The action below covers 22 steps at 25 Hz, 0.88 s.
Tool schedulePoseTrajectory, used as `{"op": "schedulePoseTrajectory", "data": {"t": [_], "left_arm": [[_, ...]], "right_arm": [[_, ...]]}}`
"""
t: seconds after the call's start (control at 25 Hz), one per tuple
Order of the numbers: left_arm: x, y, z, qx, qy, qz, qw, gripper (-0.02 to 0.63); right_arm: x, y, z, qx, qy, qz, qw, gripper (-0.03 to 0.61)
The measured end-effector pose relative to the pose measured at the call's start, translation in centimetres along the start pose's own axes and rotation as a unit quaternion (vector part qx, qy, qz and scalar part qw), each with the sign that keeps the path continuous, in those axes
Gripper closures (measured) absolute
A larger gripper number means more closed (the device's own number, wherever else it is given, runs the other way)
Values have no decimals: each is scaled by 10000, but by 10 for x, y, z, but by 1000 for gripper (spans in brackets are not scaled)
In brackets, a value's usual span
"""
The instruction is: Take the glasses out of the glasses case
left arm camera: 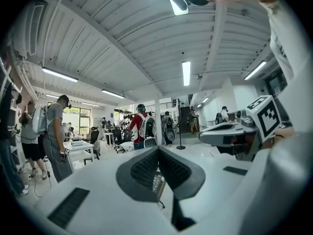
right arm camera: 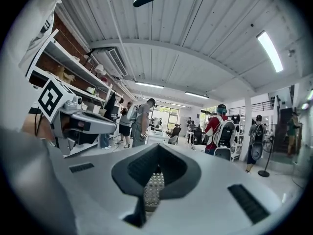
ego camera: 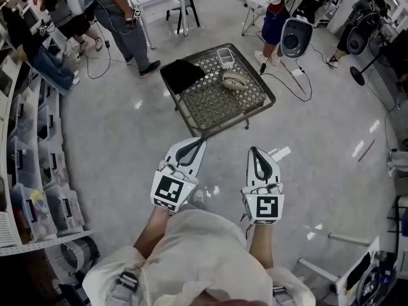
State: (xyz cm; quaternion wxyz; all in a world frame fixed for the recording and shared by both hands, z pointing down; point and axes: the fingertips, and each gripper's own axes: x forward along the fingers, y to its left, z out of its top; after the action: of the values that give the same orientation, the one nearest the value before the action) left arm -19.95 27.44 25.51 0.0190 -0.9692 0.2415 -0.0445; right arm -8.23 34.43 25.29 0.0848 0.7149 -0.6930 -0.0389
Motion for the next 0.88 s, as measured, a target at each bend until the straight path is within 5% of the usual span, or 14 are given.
{"op": "schedulePoseTrajectory", "data": {"t": [0.88], "left_arm": [[97, 81, -17, -169, 14, -280, 9995, 601]], "right_arm": [[109, -30, -20, 7, 134, -186, 9997, 572]]}}
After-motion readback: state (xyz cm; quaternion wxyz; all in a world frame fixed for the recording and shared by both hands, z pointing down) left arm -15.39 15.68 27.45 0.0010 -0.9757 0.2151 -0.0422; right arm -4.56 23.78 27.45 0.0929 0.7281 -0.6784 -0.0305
